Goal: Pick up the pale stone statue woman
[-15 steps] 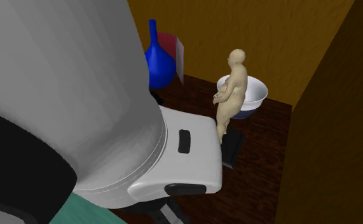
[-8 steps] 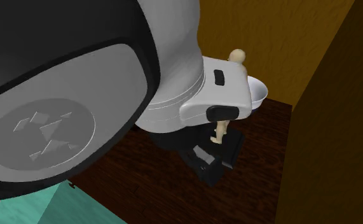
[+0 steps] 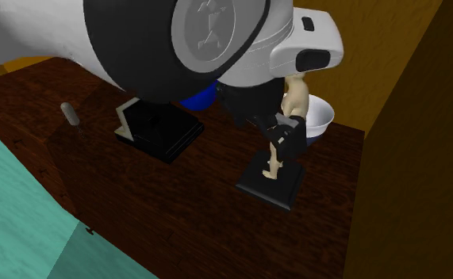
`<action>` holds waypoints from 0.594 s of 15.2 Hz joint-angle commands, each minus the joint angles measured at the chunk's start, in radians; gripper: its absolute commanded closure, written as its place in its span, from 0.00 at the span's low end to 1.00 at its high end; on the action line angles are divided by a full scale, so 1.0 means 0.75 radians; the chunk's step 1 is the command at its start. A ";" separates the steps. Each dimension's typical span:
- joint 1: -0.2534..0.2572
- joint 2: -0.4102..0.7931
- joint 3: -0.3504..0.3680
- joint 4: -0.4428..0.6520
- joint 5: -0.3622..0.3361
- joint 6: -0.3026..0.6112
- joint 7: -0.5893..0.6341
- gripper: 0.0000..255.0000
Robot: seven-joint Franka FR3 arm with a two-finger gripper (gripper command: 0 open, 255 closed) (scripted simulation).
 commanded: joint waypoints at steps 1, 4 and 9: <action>0.000 0.088 0.015 0.104 -0.014 0.013 0.023 0.00; 0.005 0.225 0.036 0.287 -0.043 0.011 0.058 0.00; 0.012 0.312 0.048 0.376 -0.066 0.038 0.081 0.00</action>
